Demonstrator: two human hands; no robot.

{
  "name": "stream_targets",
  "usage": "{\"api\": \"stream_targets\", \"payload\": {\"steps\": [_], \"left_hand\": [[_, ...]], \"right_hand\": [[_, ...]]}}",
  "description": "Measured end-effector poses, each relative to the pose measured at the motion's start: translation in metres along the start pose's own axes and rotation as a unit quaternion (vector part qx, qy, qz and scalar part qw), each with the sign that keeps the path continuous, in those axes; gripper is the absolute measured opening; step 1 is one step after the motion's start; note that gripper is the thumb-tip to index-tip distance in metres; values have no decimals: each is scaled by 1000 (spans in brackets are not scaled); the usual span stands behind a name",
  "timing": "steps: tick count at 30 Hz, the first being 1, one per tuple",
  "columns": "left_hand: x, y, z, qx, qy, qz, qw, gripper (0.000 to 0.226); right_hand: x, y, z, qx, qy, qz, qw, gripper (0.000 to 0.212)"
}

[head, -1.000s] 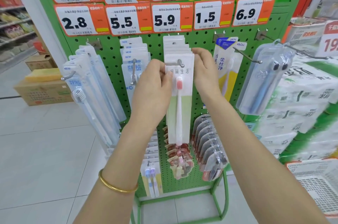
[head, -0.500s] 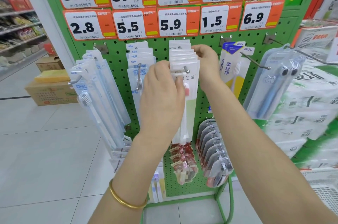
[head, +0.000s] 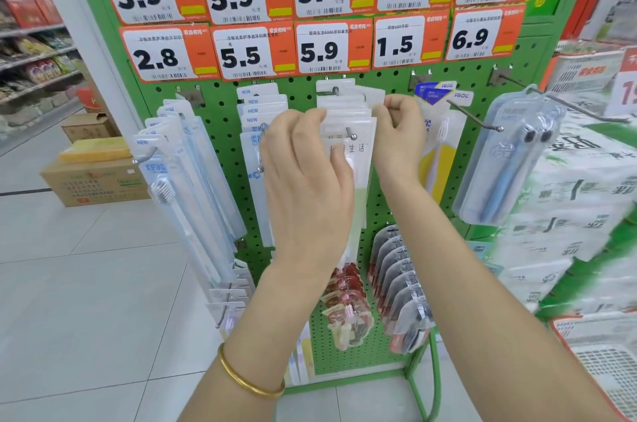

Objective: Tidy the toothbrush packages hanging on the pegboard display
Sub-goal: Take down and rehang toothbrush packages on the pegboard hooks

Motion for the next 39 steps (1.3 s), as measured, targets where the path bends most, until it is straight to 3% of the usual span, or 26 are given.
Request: {"api": "stream_targets", "payload": {"steps": [6,12,14,19,22,25,29,32,35,39], "left_hand": [[-17,-23,13,-61,-56,-97,992,40],[-59,-48,6,-168,29,-123,978,39],[-78,-52,-6,-210,86,-85,970,33],[-129,-45,-46,-243,225,143,933,36],[-157,-48,-70,-243,299,237,892,48],[-182,-64,-85,-284,367,286,839,27],[-201,-78,-88,-273,363,324,830,21],[-216,-78,-93,-257,345,369,824,14],[-230,-77,-95,-239,308,394,832,21],[-241,-81,-94,-222,276,389,850,22]], "right_hand": [[-28,12,40,-16,-62,51,997,10],[-55,9,93,-43,-95,61,993,16],[-63,4,115,-46,-96,47,993,20],[-79,-16,170,-38,-97,-19,994,25],[-83,-28,198,-38,-100,-41,993,25],[-82,-40,216,-38,-83,-64,994,23],[-80,-66,237,-47,-46,-124,990,14],[-95,-97,251,-85,-2,-193,978,24],[-116,-109,256,-120,35,-180,976,30],[-126,-124,260,-83,-6,-201,976,19]]}}
Point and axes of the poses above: each hand's wrist, its own x-axis towards the middle knuckle, its own z-axis out of the back of the hand, y = z × x, the point moved 8 cm from there along x, towards the middle knuckle, and after that the axes turned 11 degrees about -y, right-handed, at the moved point
